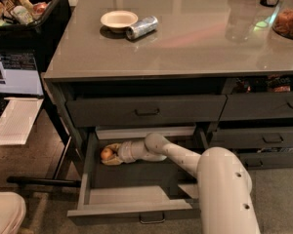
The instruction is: Pick orange from middle drawer and place on counter
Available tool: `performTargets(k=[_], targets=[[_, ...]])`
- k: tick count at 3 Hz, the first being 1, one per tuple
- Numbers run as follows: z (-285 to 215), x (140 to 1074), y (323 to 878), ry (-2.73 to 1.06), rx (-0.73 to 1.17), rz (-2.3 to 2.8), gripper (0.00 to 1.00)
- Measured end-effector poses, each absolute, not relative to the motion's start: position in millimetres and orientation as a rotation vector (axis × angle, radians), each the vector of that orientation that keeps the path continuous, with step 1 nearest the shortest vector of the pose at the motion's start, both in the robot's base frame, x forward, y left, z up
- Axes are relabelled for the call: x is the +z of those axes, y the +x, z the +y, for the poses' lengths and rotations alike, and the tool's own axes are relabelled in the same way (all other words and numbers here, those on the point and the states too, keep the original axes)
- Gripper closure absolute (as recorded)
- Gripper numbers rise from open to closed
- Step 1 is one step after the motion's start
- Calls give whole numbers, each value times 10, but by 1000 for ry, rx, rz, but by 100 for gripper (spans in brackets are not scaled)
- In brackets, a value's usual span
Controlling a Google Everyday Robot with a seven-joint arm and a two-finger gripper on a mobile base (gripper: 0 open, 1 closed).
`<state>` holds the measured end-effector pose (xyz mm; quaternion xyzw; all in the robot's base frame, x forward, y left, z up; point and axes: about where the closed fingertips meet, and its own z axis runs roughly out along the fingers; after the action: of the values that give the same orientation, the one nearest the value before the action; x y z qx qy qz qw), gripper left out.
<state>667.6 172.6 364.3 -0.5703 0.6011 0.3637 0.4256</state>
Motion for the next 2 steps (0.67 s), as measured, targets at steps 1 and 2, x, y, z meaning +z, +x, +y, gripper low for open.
performTargets(k=[1,2], targets=[[1638,3813,6622,-1400,901,1493,100],[1507,4079,6490,-1433,937,1483,100]])
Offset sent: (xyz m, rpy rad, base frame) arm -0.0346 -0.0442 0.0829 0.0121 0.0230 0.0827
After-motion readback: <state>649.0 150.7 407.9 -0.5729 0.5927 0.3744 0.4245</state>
